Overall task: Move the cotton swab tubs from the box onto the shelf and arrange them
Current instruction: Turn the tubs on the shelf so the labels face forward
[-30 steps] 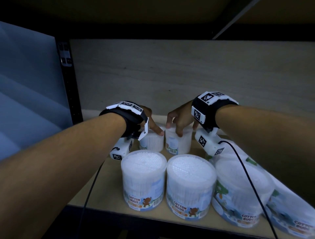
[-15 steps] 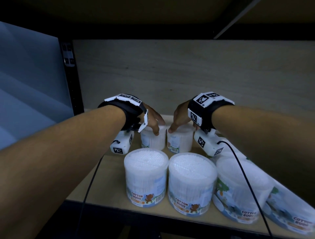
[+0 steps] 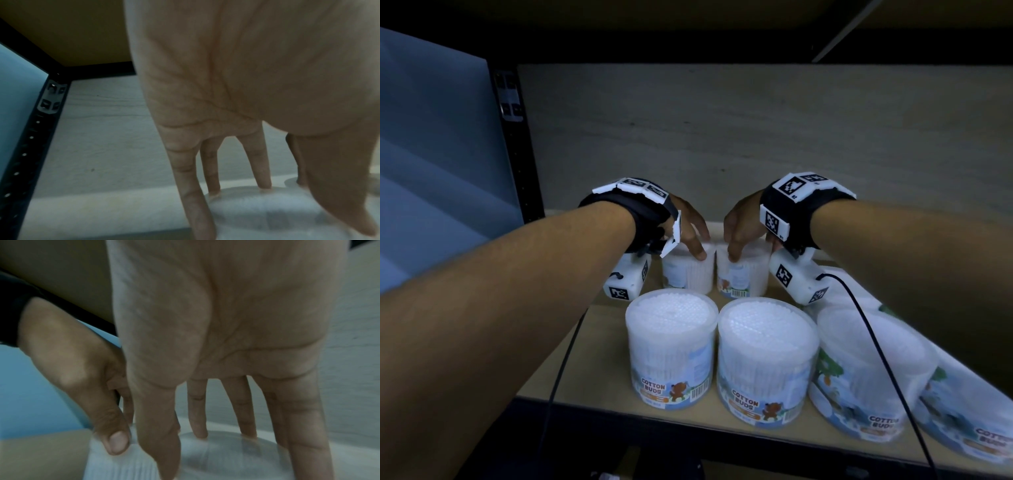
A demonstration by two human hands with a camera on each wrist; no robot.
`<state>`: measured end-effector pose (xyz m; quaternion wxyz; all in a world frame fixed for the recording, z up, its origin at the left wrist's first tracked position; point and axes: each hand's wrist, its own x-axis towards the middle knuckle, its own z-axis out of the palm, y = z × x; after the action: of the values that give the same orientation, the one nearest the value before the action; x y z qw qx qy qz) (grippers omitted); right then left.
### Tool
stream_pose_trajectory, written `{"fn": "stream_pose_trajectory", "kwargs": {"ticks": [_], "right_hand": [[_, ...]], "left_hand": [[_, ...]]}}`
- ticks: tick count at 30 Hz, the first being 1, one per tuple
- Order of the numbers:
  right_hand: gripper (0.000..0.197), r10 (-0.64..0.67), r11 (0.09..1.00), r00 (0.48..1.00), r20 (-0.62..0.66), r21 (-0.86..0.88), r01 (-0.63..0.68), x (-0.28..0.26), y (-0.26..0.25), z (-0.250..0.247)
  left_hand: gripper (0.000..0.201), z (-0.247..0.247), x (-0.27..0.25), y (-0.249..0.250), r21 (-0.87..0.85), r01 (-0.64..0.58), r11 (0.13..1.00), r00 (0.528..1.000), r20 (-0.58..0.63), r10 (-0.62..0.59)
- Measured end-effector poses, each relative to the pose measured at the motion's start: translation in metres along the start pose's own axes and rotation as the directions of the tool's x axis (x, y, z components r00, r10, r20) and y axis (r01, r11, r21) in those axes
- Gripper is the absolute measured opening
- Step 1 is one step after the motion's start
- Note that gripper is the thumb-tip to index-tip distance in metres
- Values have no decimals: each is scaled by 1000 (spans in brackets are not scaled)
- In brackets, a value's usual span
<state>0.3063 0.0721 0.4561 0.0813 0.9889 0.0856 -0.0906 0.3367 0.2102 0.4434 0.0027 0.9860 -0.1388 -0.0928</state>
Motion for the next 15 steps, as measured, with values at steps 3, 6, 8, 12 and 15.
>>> {"fn": "stream_pose_trajectory", "kwargs": {"ticks": [3,6,8,12,15], "right_hand": [[52,-70,997,998,1,-20,70,-1,5,-2],[54,-95,996,995,8,4,95,2,6,-1],[55,-102,995,995,14,14,102,4,6,-1],[59,-137,990,990,32,-28,138,4,7,-3],[61,-164,985,986,39,-43,165,2,10,-3]], "left_hand": [[64,-2,3,3,87,59,994,997,48,-63],[76,-1,11,-1,124,122,985,990,48,-129],[82,1,15,-5,102,151,983,987,43,-156],[102,6,28,-6,86,166,982,984,46,-171],[93,5,26,0,100,182,978,980,67,-189]]}}
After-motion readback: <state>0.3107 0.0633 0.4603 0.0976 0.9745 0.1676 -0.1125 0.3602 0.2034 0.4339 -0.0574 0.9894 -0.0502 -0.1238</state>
